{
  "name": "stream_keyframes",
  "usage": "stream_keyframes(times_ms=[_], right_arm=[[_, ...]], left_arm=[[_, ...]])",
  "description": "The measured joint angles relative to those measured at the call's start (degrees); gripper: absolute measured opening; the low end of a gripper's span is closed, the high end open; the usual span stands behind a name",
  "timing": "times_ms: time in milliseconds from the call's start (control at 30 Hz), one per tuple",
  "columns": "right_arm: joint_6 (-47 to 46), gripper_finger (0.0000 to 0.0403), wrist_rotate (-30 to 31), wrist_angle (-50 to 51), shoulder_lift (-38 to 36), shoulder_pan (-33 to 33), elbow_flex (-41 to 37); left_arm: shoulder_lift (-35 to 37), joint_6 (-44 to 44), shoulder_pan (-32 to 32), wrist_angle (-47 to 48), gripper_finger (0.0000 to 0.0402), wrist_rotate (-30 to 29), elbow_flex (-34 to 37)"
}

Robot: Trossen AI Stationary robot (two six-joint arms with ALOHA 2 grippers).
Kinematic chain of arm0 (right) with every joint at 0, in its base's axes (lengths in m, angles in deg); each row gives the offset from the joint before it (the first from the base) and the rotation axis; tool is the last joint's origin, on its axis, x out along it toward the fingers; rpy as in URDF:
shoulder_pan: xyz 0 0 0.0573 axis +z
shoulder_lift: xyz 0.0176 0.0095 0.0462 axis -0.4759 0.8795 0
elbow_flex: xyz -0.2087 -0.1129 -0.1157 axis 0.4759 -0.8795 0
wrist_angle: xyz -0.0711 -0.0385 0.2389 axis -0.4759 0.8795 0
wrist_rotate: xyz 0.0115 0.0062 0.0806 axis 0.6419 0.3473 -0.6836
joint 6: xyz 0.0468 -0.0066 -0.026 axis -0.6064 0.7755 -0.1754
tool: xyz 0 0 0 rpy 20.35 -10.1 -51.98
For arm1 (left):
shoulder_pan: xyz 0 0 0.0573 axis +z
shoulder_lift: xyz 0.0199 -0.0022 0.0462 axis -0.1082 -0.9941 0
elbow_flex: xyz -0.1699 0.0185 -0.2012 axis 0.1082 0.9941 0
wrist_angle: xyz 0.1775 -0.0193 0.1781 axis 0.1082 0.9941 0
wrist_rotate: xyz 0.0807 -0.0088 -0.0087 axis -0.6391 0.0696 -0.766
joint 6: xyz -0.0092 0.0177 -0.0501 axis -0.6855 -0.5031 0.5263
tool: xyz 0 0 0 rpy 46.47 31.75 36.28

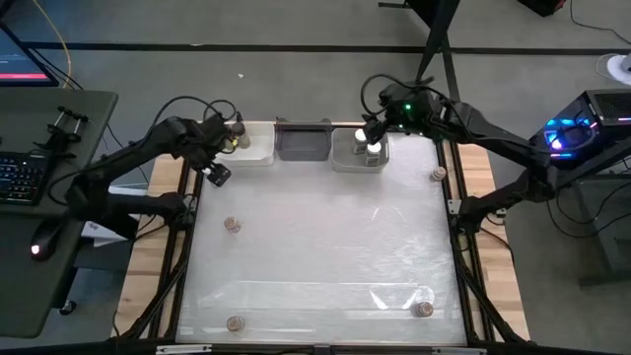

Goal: Sort spices by type
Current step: Put the white seasoning bottle into the gray bin

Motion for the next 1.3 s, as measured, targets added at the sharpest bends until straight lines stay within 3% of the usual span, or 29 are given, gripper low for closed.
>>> stream_keyframes(times_ms=[167,467,800,1300], right_arm=[[0.0,0.0293,-0.1,0.0,1.5,0.0,0.0],[-0.1,0.0293,-1.1,0.0,2.6,0.0,0.0],[-0.2,0.0293,-1.5,0.0,2.7,0.0,0.0],[-0.2,0.0293,-1.7,0.0,2.7,0.0,0.0]], left_arm=[[-4.0,-0.5,2.5,-0.1,0.0335,-3.1,0.0],[-9.0,-2.6,7.3,-0.9,0.0337,-3.1,0.0],[-11.8,-3.1,11.6,-2.9,0.0337,0.4,0.0],[-17.3,-5.2,12.2,-3.0,0.0337,3.4,0.0]])
